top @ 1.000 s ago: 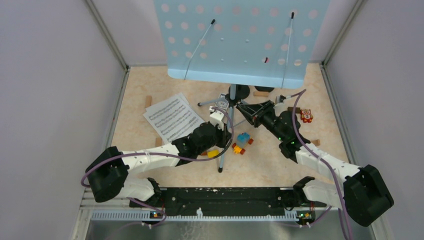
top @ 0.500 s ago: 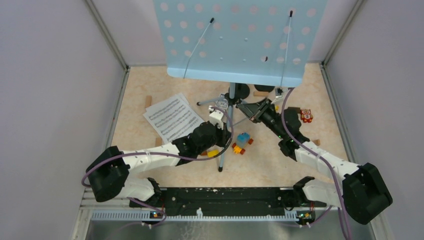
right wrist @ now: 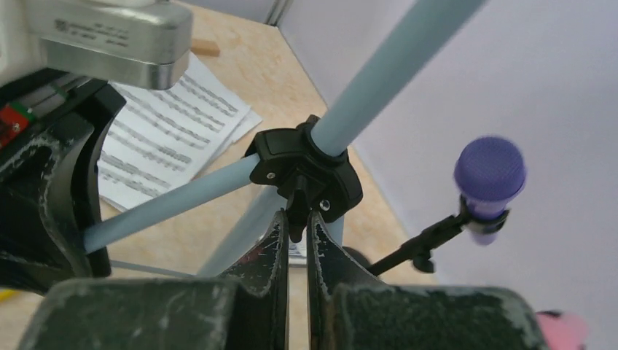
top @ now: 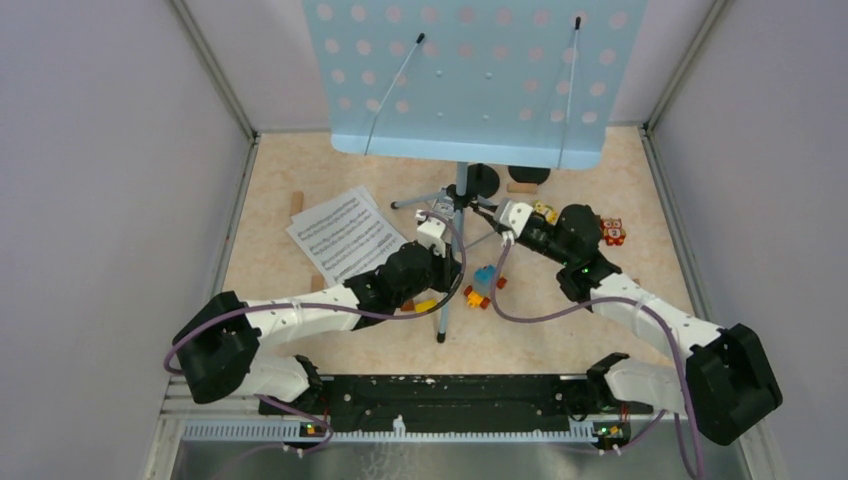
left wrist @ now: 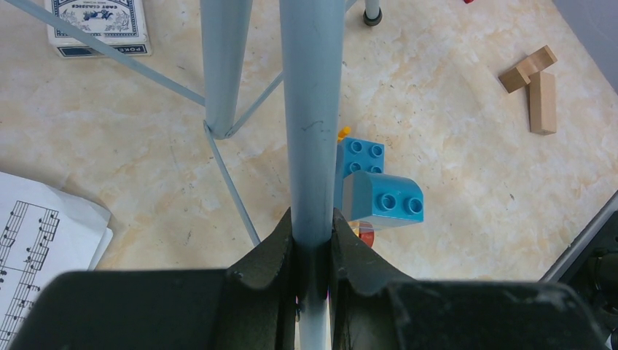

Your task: Pack up the instrument practice props

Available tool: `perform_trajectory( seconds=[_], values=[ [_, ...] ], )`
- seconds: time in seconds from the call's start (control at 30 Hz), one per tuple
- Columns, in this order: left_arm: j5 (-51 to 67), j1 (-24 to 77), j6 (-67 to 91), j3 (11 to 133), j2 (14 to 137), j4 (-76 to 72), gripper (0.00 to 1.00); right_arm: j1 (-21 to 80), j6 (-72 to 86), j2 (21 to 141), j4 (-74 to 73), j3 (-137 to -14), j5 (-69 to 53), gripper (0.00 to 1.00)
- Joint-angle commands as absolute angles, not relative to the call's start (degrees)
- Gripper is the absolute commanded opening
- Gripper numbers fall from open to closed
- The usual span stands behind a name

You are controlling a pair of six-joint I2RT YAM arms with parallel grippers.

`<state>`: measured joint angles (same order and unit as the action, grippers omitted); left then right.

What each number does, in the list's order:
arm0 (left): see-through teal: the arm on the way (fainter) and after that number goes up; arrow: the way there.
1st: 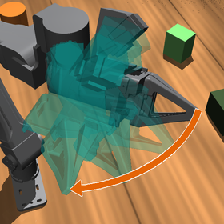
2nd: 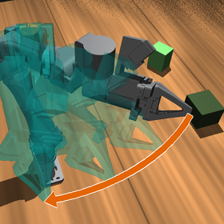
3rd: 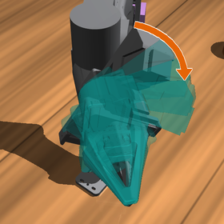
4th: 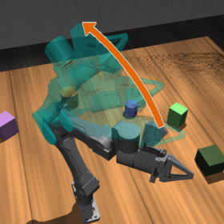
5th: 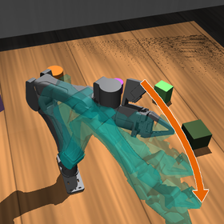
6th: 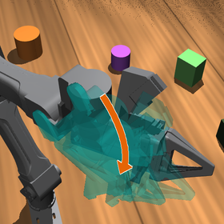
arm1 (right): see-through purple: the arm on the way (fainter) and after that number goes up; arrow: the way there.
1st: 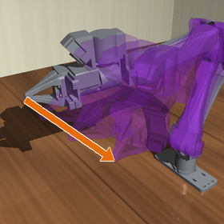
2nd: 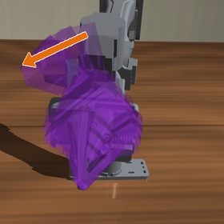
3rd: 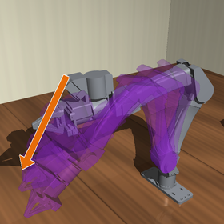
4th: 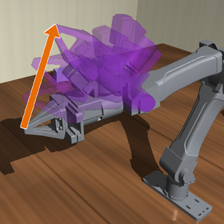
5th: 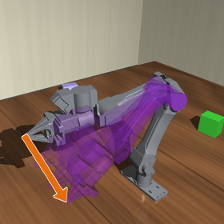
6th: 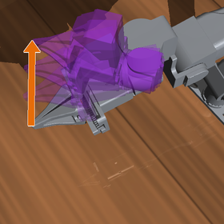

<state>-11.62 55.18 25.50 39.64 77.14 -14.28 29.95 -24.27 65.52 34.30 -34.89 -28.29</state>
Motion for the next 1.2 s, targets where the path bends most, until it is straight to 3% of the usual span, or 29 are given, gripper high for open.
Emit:
perform_trajectory(
  seconds=[0.0, 0.13, 0.2, 0.3, 0.37, 0.6, 0.77, 1.17],
  values=[
    [-14.14, 53.96, 25.75, 37.01, 80.45, -2.55, 0.0, 31.62, -52.61, 62.08, 25.1, -38.8, -32.76, 0.0],
    [-14.2, 53.96, 25.6, 36.79, 80.41, -2.55, 0.0, 31.73, -60.14, 58.17, 21.56, -38.14, -28.84, 0.05],
    [-14.41, 53.96, 25.58, 36.8, 80.48, -2.55, 0.0, 31.73, -60.78, 56.26, 20.58, -37.77, -26.67, 0.14],
    [-14.49, 53.96, 25.53, 37.0, 80.47, -2.53, 0.0, 31.73, -55.26, 54.0, 19.29, -37.82, -19.53, 0.5],
    [-14.58, 53.96, 25.49, 37.04, 80.42, -2.46, 0.0, 31.64, -49.59, 52.87, 19.53, -37.08, -14.31, 0.58],
    [-14.41, 53.96, 25.08, 37.92, 80.19, -1.75, 0.0, 28.8, -39.44, 54.46, 17.39, -33.59, -17.99, 0.6],
    [-14.09, 53.96, 25.39, 38.02, 79.36, -1.76, 0.0, 24.19, -32.29, 61.43, 26.13, -33.71, -24.47, 0.6],
    [-13.78, 53.96, 25.67, 37.65, 78.38, -1.84, 0.0, 23.47, -37.28, 74.4, 32.96, -38.72, -24.54, 0.6]
  ],
)
